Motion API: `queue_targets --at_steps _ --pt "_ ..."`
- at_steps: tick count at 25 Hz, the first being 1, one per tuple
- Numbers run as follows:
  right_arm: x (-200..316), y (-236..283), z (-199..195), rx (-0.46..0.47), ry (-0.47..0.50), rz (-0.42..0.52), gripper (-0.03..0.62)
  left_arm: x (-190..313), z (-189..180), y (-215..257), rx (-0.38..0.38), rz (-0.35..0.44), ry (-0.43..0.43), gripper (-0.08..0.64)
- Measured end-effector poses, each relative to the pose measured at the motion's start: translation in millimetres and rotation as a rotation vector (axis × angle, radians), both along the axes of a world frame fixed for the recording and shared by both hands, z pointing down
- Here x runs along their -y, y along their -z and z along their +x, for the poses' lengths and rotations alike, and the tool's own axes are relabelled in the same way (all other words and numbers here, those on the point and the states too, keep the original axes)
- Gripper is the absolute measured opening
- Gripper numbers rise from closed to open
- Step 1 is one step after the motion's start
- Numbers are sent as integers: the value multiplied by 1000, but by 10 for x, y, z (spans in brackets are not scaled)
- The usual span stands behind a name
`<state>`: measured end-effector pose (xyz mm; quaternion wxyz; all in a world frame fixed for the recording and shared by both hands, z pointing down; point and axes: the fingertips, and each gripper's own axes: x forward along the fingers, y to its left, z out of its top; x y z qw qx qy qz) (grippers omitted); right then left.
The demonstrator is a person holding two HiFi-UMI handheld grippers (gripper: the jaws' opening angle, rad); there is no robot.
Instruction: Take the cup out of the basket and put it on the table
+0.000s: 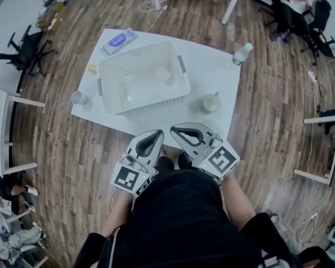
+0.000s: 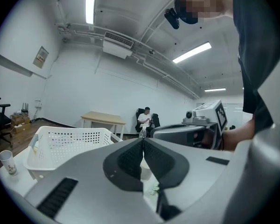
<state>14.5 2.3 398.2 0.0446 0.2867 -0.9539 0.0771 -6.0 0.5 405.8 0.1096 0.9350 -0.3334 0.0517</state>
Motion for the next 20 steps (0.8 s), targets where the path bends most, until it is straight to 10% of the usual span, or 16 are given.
queue_targets --at_steps 20 --pt "-19 -99 -116 -30 -6 -70 25 79 -86 51 3 29 8 9"
